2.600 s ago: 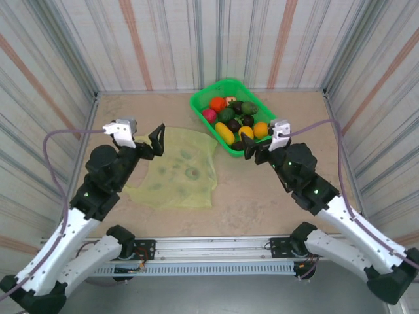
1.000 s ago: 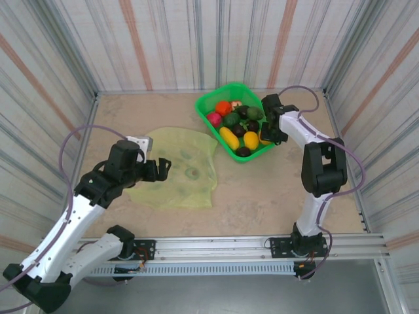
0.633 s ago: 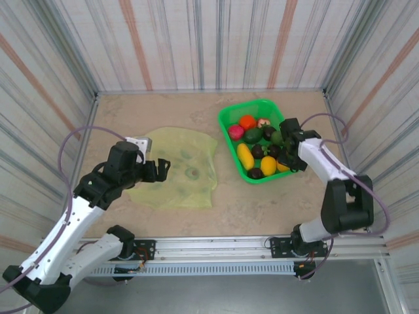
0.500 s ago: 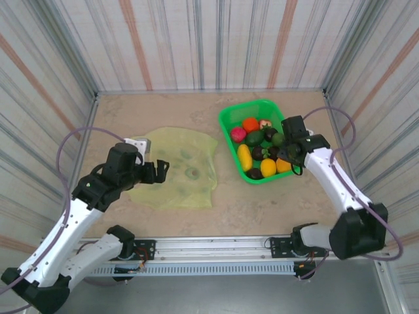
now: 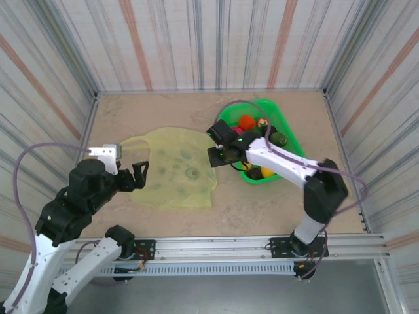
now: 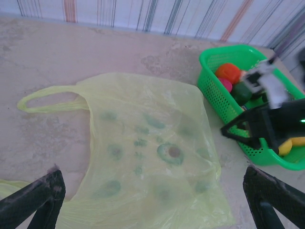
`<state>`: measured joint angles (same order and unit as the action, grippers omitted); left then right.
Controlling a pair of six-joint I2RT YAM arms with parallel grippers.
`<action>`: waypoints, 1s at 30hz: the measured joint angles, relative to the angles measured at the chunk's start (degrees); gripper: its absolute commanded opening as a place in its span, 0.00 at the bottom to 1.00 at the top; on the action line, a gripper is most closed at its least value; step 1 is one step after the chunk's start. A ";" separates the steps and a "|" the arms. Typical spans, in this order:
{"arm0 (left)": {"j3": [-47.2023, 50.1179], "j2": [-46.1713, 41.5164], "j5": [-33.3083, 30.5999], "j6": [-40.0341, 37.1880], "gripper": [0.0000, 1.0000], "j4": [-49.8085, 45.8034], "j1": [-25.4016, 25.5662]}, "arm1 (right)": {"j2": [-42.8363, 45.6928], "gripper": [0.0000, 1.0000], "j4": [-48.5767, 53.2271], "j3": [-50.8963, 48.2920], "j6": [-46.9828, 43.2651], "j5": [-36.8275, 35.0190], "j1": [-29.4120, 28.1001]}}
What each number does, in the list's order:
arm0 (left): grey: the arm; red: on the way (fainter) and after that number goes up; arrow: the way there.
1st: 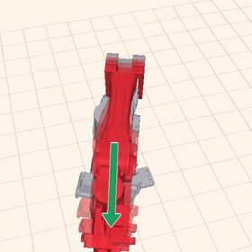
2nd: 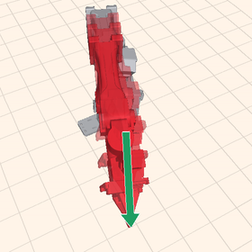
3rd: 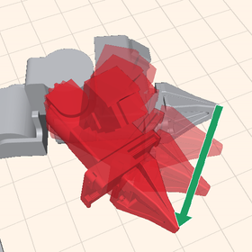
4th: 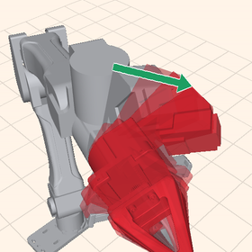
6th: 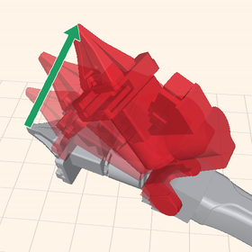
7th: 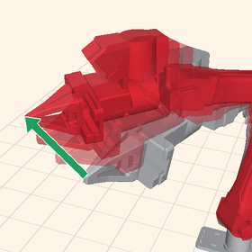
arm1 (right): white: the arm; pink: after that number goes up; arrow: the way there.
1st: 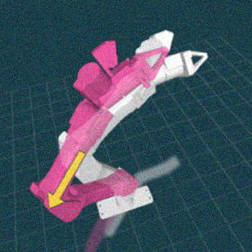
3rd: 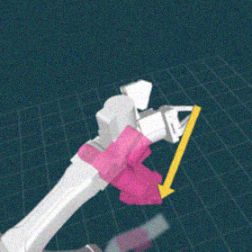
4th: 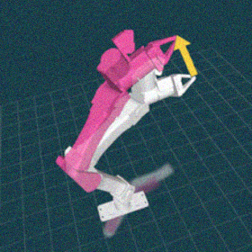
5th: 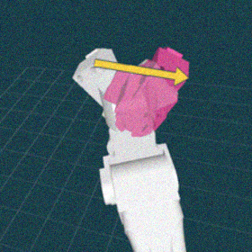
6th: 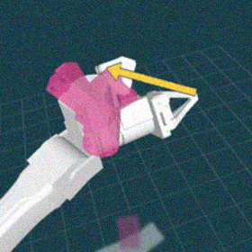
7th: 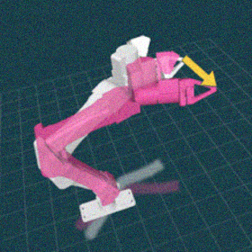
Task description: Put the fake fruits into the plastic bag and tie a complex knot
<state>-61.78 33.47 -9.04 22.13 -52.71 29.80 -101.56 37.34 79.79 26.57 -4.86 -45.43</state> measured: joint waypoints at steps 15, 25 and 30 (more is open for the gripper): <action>-1.40 1.25 -1.03 -1.33 0.98 -1.53 1.46 | -30.75 0.65 9.18 36.48 -9.03 -18.49 5.75; -2.08 1.44 -9.31 -0.90 0.98 -3.02 2.05 | -15.74 0.63 1.77 25.24 -10.40 -11.56 -1.49; -2.08 0.15 -13.11 -0.24 0.98 -2.95 2.21 | -18.53 0.69 -0.28 28.26 -5.27 -1.90 -7.26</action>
<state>-63.86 33.63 -22.15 21.89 -55.66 32.01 -120.09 37.06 108.05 21.30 -6.76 -52.69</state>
